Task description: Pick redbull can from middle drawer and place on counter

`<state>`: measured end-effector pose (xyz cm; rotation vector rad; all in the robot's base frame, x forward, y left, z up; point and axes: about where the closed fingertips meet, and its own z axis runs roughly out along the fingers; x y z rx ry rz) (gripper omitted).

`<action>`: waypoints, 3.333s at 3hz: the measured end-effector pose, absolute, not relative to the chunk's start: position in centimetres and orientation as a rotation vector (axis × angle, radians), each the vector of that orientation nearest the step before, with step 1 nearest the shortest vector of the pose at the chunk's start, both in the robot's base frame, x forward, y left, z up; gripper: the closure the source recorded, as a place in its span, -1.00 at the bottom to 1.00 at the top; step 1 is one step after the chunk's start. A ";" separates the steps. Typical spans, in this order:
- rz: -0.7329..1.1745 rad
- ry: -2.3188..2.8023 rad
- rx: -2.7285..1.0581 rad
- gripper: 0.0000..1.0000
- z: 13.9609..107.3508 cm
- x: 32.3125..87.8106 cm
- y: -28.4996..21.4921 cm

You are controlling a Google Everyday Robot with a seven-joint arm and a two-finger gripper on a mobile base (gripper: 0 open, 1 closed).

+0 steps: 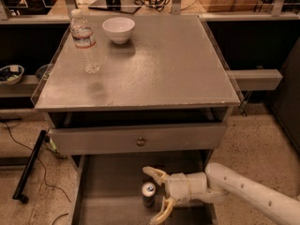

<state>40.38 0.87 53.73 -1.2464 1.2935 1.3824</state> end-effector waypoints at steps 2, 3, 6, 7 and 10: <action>1.412 1.277 -1.209 -1.00 52.5 41.5 2.4; 1.409 1.283 -1.201 -1.00 52.3 41.8 2.2; 1.395 1.311 -1.148 -1.00 50.9 43.1 1.2; 1.444 1.284 -1.166 -1.00 49.9 42.7 3.4; 1.444 1.284 -1.166 0.00 49.9 42.7 3.4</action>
Offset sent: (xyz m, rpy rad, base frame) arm 0.0085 0.0115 -0.0200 0.0251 0.0378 -0.0164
